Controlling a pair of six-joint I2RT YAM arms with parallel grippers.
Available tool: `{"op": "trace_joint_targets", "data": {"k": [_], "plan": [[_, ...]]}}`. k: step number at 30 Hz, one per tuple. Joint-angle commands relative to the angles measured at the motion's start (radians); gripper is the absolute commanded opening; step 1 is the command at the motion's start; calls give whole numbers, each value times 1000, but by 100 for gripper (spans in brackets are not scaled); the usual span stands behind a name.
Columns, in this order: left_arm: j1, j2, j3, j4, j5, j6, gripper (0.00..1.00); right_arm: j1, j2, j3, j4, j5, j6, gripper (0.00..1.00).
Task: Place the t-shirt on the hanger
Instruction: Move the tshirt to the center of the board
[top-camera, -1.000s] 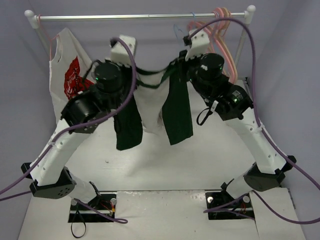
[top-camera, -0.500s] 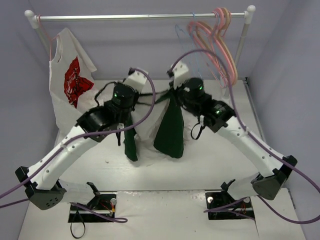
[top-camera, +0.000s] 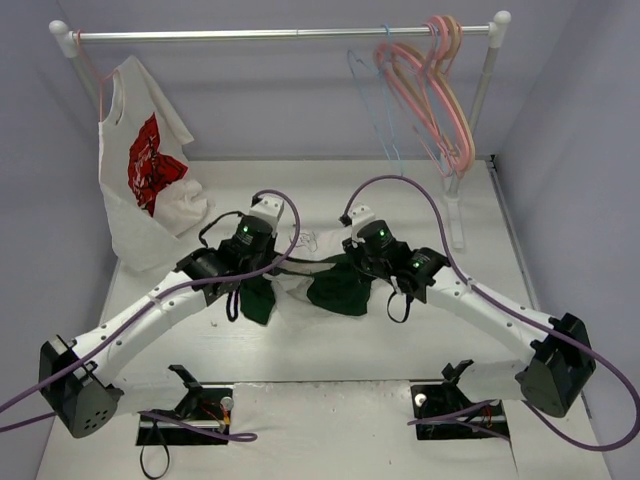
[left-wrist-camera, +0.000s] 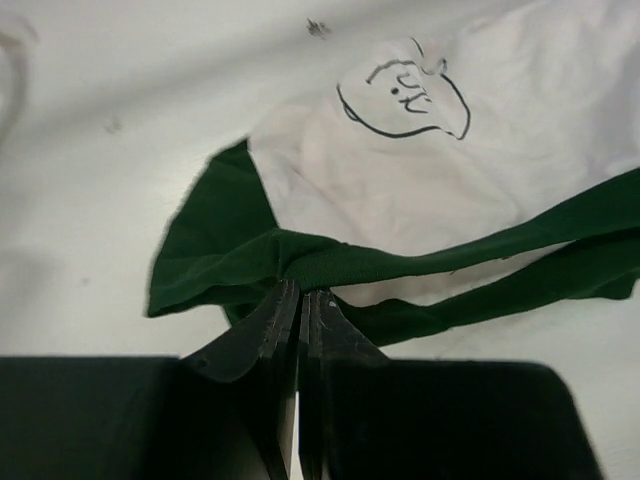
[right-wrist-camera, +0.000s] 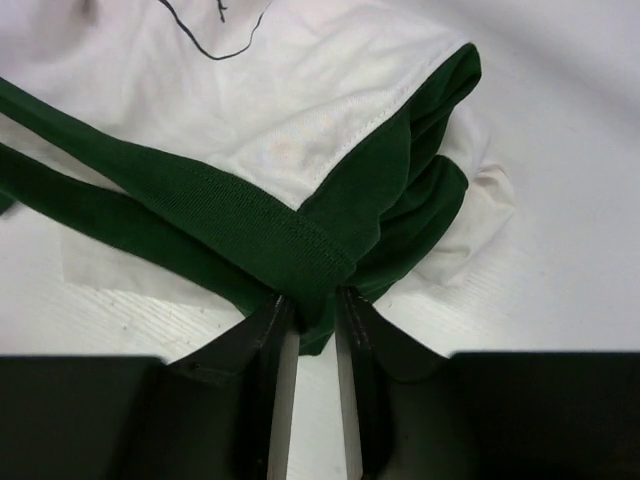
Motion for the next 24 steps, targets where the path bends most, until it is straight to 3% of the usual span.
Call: {"op": "trace_joint_targets", "data": {"k": [1, 3, 8, 11, 18, 21, 22, 24], "plan": [[6, -13, -68, 128, 105, -158, 0, 0, -74, -17, 71, -37, 63, 24], [8, -7, -88, 157, 122, -195, 0, 0, -102, -13, 65, -37, 66, 40], [9, 42, -97, 179, 137, -217, 0, 0, -140, 70, 19, -30, 53, 59], [28, 64, -96, 197, 165, -231, 0, 0, -168, 108, 5, -40, 46, 61], [210, 176, -27, 220, 210, -249, 0, 0, -223, 107, -2, -29, 44, 62], [220, 186, -22, 259, 191, -238, 0, 0, -229, 96, -7, -20, 47, 63], [220, 188, -16, 259, 188, -234, 3, 2, -231, 96, -13, -18, 47, 63], [233, 180, 4, 234, 193, -222, 21, 0, -240, 102, -18, -18, 46, 63]]}}
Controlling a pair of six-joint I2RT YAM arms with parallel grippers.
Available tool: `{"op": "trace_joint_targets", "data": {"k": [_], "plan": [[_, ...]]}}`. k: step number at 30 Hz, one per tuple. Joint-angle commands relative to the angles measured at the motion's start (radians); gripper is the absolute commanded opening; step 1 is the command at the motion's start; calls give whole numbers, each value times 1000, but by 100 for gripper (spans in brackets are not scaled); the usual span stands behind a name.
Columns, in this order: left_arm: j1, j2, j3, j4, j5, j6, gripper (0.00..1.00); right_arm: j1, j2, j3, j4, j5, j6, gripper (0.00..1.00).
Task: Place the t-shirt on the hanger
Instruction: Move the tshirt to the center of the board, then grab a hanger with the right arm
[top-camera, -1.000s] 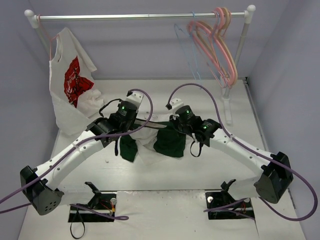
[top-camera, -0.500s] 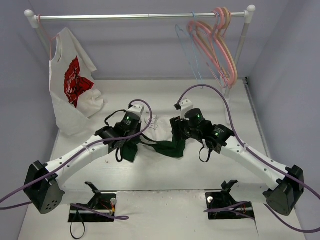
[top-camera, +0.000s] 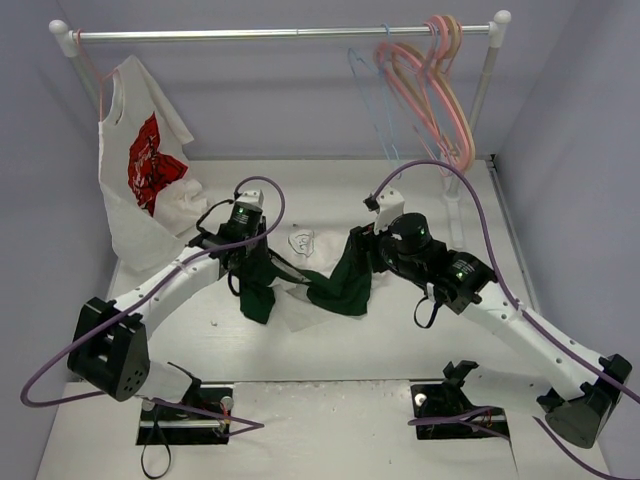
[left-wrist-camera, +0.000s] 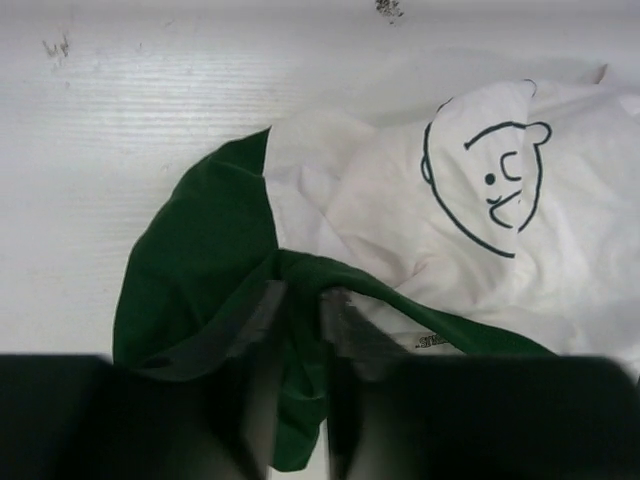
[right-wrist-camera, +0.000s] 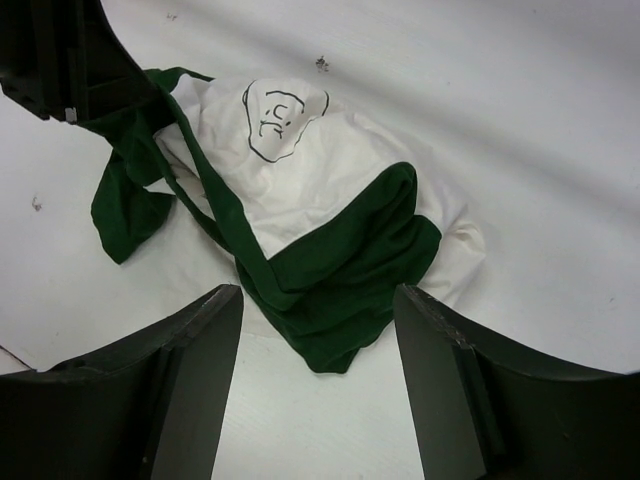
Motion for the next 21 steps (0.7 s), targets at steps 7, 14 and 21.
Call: {"op": "trace_joint_targets", "data": {"k": [7, 14, 21], "plan": [[25, -161, 147, -47, -6, 92, 62, 2, -41, 90, 9, 44, -17, 68], [44, -293, 151, -195, -163, 174, 69, 0, -30, 252, 35, 127, -90, 70], [155, -315, 84, -192, -127, 189, 69, -30, 98, 473, 60, 276, -194, 71]]}}
